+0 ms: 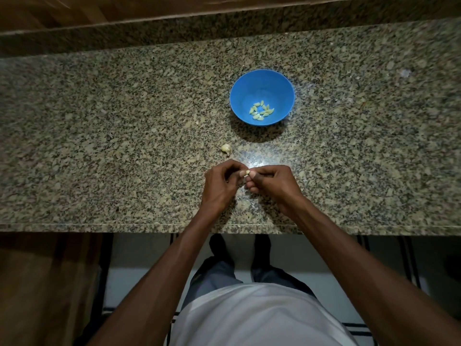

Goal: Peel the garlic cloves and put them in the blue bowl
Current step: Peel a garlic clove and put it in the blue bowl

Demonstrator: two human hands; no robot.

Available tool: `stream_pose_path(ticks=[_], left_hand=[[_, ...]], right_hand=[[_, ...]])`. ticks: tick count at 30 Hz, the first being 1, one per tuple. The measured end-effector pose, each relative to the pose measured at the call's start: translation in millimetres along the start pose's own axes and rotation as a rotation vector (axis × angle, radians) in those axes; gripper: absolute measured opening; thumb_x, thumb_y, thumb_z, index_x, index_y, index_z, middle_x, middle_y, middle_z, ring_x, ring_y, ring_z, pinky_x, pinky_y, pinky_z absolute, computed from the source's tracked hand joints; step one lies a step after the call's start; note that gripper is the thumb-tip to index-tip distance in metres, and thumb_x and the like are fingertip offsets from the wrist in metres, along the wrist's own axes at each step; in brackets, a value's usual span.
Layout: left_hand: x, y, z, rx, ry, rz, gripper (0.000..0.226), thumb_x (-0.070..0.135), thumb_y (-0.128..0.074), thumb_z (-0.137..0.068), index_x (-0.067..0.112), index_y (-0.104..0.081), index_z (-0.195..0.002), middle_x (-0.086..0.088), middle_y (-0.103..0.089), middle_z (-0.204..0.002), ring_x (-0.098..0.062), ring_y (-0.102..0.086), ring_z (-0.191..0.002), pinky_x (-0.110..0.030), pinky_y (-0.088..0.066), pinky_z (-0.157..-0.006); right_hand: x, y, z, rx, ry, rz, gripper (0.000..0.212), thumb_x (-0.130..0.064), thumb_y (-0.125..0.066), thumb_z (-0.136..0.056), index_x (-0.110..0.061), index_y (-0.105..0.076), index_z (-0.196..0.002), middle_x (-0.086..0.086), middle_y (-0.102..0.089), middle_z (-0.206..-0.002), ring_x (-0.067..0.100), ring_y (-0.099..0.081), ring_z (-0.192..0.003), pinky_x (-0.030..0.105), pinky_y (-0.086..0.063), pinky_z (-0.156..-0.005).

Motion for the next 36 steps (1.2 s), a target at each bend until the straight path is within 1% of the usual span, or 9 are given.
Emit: stream_pose_path(ticks=[5,10,16,21,23,25,28,33,36], left_hand=[[4.6,-1.4,-0.8,-0.038,-0.026,0.007,0.016,0.009,-0.069,-0.096,0.016,-0.08,-0.107,0.008,-0.078,-0.102,-0.002,-0.072,-0.096,-0.025,-0.06,-0.086],[-0.2,-2.0,-1.8,-0.041,0.018,0.081,0.015,0.011,-0.074,-0.095,0.015,-0.08,-0.109,0.006,-0.079,-0.103,-0.006,-0.074,-0.099,-0.029,-0.061,-0.09],[-20.6,-8.5,8.7,0.077,0.311,0.557,0.026,0.001,-0.078,-0.09,0.005,-0.075,-0.116,-0.005,-0.079,-0.11,-0.018,-0.075,-0.105,-0.031,-0.062,-0.089],[-29.2,-18.6,15.4,0.071,0.499,0.806,0.029,-0.01,-0.075,-0.086,-0.001,-0.073,-0.113,-0.007,-0.08,-0.096,-0.017,-0.076,-0.089,-0.025,-0.061,-0.076],[-32.7,-18.7,15.2,0.047,0.529,0.793,0.024,-0.007,-0.077,-0.085,0.003,-0.075,-0.107,-0.005,-0.081,-0.097,-0.021,-0.076,-0.095,-0.029,-0.061,-0.082],[-34.5,-16.0,13.4,0.034,0.533,0.72,0.023,-0.004,-0.08,-0.084,0.004,-0.077,-0.105,-0.005,-0.081,-0.101,-0.025,-0.075,-0.1,-0.032,-0.061,-0.087],[-31.7,-10.0,10.0,0.034,0.497,0.566,0.025,-0.001,-0.081,-0.083,0.004,-0.077,-0.107,-0.009,-0.08,-0.099,-0.021,-0.076,-0.094,-0.028,-0.062,-0.08],[-24.3,-8.1,5.4,0.035,0.431,0.482,0.026,0.002,-0.084,-0.081,0.008,-0.072,-0.104,-0.017,-0.077,-0.092,-0.018,-0.075,-0.078,-0.022,-0.058,-0.068],[-23.9,-8.4,4.1,0.034,0.39,0.454,0.021,0.003,-0.083,-0.083,0.009,-0.074,-0.1,-0.014,-0.076,-0.089,-0.02,-0.074,-0.082,-0.029,-0.061,-0.077]], right_hand=[[-1.0,7.1,-1.8,0.013,-0.013,0.018,0.015,-0.01,-0.076,-0.095,0.003,-0.078,-0.104,0.015,-0.08,-0.086,0.026,-0.076,-0.081,0.037,-0.065,-0.079],[0.7,4.6,1.7,-0.009,-0.066,-0.085,0.013,-0.008,-0.077,-0.093,0.002,-0.079,-0.101,0.015,-0.079,-0.085,0.02,-0.073,-0.074,0.035,-0.063,-0.08],[4.5,-1.5,0.3,-0.044,-0.151,-0.271,0.012,-0.004,-0.08,-0.09,0.0,-0.08,-0.102,0.014,-0.079,-0.088,0.02,-0.073,-0.081,0.031,-0.062,-0.079],[-2.5,4.0,-1.5,-0.039,-0.063,-0.114,0.016,-0.006,-0.084,-0.085,-0.002,-0.081,-0.1,0.017,-0.08,-0.097,0.03,-0.07,-0.083,0.045,-0.06,-0.084],[-12.2,5.9,-1.8,-0.049,0.026,0.02,0.016,-0.01,-0.085,-0.086,-0.007,-0.081,-0.102,0.014,-0.08,-0.096,0.027,-0.075,-0.087,0.041,-0.062,-0.087],[-21.2,3.9,-1.3,-0.073,0.103,0.133,0.018,-0.017,-0.085,-0.088,-0.013,-0.081,-0.106,0.014,-0.079,-0.093,0.023,-0.076,-0.086,0.034,-0.061,-0.081],[-27.6,1.2,-3.4,-0.096,0.18,0.25,0.017,-0.022,-0.084,-0.09,-0.019,-0.082,-0.107,0.011,-0.079,-0.089,0.025,-0.078,-0.083,0.038,-0.064,-0.076],[-23.2,2.0,-3.8,-0.11,0.166,0.203,0.015,-0.008,-0.08,-0.092,-0.008,-0.078,-0.107,0.011,-0.08,-0.091,0.022,-0.079,-0.082,0.036,-0.063,-0.072],[-16.7,4.7,-5.4,-0.103,0.126,0.118,0.015,-0.002,-0.078,-0.091,-0.003,-0.077,-0.106,0.017,-0.08,-0.091,0.031,-0.079,-0.088,0.045,-0.065,-0.08]])
Point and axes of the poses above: each hand's wrist, its own z-axis away from the middle knuckle, its own y-axis out of the back of the hand, x = y × z, the point moved 10 cm from there along -z, towards the middle knuckle
